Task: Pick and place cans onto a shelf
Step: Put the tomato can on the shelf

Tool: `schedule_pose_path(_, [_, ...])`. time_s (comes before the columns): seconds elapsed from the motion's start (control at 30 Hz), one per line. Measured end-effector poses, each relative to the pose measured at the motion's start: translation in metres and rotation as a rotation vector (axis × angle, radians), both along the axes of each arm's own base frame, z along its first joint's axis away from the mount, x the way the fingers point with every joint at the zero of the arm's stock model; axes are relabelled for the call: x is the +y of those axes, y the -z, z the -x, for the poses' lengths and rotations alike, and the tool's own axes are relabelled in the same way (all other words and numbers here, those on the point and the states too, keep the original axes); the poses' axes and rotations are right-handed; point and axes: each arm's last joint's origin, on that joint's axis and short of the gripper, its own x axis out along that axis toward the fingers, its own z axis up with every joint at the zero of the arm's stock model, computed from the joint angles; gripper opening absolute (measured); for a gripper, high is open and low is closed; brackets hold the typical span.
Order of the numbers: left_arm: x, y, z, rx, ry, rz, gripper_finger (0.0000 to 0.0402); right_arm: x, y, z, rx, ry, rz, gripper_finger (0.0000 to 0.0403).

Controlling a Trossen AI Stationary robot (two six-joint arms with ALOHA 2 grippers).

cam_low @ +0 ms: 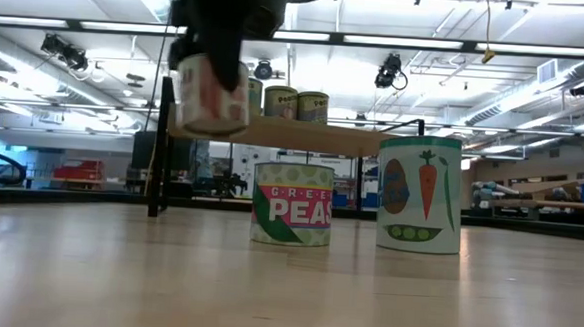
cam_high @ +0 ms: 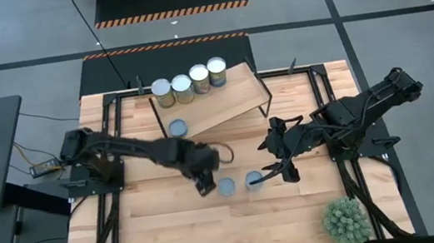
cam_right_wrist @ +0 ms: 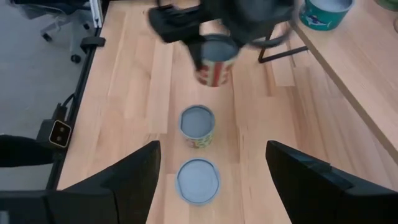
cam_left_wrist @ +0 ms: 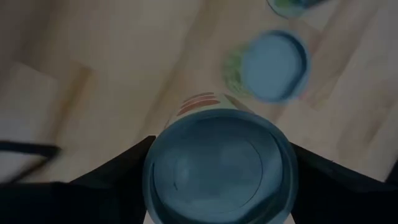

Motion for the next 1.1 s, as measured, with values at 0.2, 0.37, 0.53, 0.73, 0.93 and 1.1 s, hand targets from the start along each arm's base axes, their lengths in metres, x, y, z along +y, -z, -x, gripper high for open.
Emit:
schedule_pose_path(0.2, [0.044,-0.033,-0.016,-0.103,-0.005,-0.047,0.0289,-0.001,0.0,-0.001,-0.013,0.024,0.016,0.0297])
schedule_pose_path(0.37, [0.084,-0.059,-0.016,-0.133,-0.059,-0.123,0.0289,-0.005,-0.001,-0.002,-0.015,0.042,0.018,0.0297])
schedule_pose_path(0.53, [0.12,-0.077,-0.007,-0.108,-0.107,-0.169,0.0289,-0.008,-0.001,-0.004,-0.022,0.057,0.016,0.0297])
schedule_pose_path(0.73, [0.146,-0.093,-0.003,-0.147,-0.142,-0.214,0.0289,-0.012,-0.001,-0.005,-0.021,0.065,0.021,0.0297])
schedule_pose_path(0.93, [0.161,-0.087,-0.013,-0.056,-0.097,-0.232,0.0289,-0.015,-0.001,-0.006,-0.027,0.077,0.02,0.0297])
schedule_pose_path(1.1, [0.173,-0.08,-0.018,0.058,-0.063,-0.211,0.0289,-0.015,-0.002,-0.007,-0.032,0.083,0.014,0.0297])
